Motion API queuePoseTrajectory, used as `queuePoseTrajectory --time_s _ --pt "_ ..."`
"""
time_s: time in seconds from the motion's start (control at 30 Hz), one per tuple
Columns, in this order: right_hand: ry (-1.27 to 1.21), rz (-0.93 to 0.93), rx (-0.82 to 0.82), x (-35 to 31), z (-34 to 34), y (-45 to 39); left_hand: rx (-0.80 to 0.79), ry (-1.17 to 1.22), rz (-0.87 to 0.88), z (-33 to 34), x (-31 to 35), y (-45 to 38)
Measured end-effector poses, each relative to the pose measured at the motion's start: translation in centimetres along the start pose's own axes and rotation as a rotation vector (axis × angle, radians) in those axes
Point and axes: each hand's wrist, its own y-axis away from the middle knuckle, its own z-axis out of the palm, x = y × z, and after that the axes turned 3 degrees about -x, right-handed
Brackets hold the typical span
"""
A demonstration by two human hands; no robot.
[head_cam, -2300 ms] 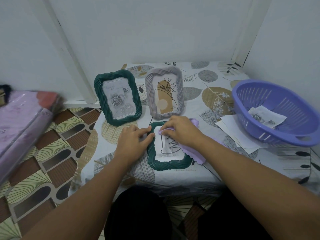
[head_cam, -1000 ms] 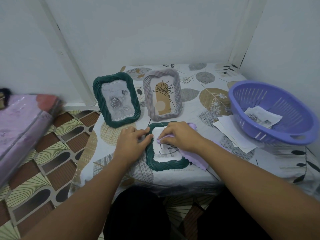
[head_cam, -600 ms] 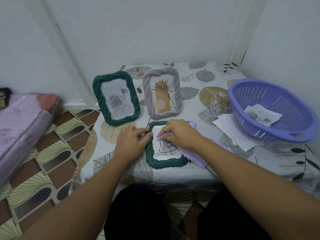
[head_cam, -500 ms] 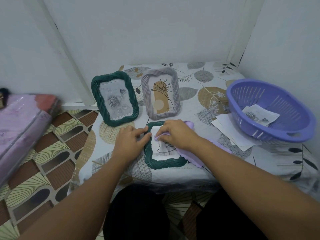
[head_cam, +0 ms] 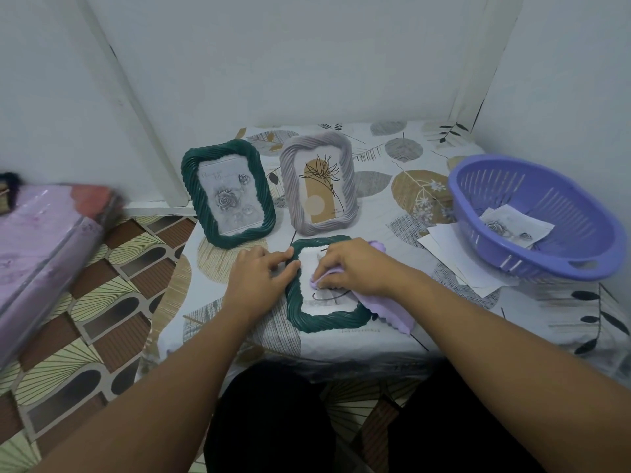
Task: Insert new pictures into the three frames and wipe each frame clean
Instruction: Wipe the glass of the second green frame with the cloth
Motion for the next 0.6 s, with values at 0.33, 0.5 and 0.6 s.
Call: queuePoseTrajectory --time_s 0.33,0.5,0.6 --pt "0.011 -0.017 -0.079 0.1 -0.2 -0.5 0.002 0.008 0.006 -0.1 0.1 0.0" --pt "-0.03 -0.044 -0.017 0.1 0.2 -0.7 0.012 0.01 0.006 0.0 0.0 0.1" --pt "-0.044 -0.053 -0.061 0.5 0.2 -0.7 0.0 -0.003 0.003 0.0 0.1 0.1"
